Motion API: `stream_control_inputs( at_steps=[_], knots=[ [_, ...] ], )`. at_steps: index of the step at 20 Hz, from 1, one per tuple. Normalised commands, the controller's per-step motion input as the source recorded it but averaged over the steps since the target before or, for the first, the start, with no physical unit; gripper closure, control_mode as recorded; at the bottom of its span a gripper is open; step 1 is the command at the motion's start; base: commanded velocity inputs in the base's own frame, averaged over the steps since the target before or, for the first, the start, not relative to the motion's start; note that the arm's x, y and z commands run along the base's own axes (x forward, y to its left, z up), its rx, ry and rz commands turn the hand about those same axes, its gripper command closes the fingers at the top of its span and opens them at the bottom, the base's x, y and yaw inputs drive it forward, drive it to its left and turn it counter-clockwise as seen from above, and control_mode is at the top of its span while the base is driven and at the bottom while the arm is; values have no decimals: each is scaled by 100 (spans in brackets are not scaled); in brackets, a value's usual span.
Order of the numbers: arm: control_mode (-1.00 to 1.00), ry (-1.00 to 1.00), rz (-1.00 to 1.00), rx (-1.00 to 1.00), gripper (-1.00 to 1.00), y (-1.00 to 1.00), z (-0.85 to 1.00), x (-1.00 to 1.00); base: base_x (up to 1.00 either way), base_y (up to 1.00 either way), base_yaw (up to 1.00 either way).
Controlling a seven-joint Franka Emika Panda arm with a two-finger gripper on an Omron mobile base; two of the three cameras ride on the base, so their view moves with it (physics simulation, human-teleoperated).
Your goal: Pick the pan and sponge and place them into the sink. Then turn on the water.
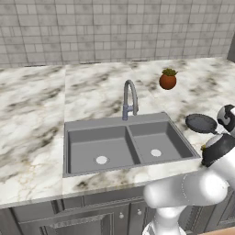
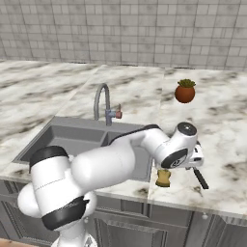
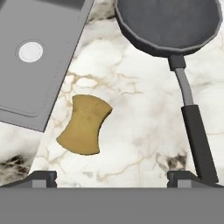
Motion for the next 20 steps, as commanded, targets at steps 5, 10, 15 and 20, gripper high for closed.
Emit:
stream_control_inputs(
  at_steps=[5, 10, 15, 20],
  knots=[
    [-100, 0, 0, 0, -100, -36, -21, 11, 0, 0, 0],
    [-100, 0, 0, 0, -100, -36, -22, 14, 0, 0, 0],
    [-100, 0, 0, 0, -100, -35, -24, 14, 0, 0, 0],
    [-100, 0, 0, 0, -100, -34, -25, 17, 0, 0, 0]
  ],
)
